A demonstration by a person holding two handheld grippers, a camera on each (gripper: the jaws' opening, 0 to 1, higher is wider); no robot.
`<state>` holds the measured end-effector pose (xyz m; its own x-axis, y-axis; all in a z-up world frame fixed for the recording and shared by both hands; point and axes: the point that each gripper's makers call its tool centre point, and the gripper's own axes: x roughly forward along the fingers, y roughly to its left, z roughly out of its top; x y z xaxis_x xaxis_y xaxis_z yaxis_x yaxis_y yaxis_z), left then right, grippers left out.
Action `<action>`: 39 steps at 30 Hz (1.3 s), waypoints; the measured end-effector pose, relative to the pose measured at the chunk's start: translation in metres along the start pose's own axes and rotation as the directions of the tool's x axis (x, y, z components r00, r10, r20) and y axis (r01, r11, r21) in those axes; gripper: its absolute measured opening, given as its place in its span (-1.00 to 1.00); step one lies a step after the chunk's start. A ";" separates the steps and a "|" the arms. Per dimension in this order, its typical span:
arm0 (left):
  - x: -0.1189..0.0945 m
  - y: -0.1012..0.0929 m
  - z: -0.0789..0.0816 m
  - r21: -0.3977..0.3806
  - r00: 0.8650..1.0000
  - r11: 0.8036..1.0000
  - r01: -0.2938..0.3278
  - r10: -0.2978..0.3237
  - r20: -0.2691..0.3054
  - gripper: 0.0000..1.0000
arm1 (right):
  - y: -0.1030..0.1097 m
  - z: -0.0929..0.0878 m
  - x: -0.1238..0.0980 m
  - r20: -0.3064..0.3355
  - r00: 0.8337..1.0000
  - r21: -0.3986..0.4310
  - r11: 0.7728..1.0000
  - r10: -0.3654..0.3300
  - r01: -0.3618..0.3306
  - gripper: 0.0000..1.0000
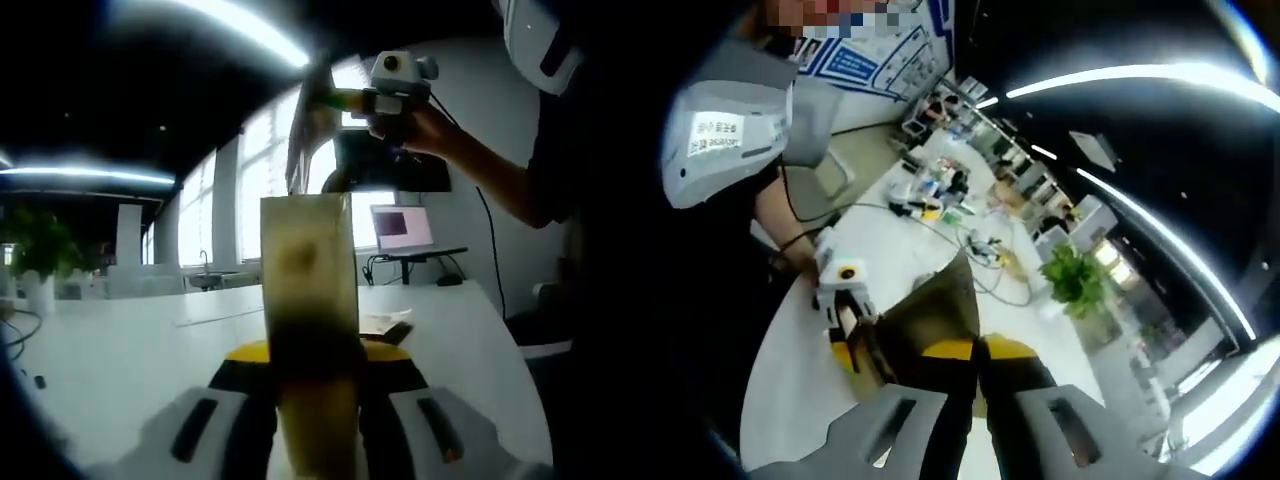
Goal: Extract single mask from mask box in order stack masks on table
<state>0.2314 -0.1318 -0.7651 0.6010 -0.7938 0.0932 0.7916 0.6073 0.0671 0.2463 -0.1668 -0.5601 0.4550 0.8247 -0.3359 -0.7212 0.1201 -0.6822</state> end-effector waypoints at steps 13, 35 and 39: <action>0.000 -0.001 0.000 -0.003 1.000 1.000 0.005 -0.005 0.001 -0.35 | -0.027 0.008 -0.028 0.052 0.987 0.043 0.988 -0.150 0.148 -1.00; 0.001 0.000 -0.002 -0.003 1.000 1.000 0.002 -0.002 -0.007 -0.35 | -0.065 -0.043 -0.076 -0.070 0.923 0.107 0.917 -0.378 0.383 -1.00; 0.001 0.000 -0.002 -0.002 1.000 1.000 0.001 -0.001 -0.010 -0.35 | -0.066 -0.054 -0.081 -0.087 0.915 0.124 0.907 -0.395 0.403 -1.00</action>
<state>0.2322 -0.1327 -0.7671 0.6009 -0.7949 0.0837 0.7927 0.6061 0.0647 0.2854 -0.2719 -0.5229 0.7463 0.6588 -0.0947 -0.5354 0.5097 -0.6734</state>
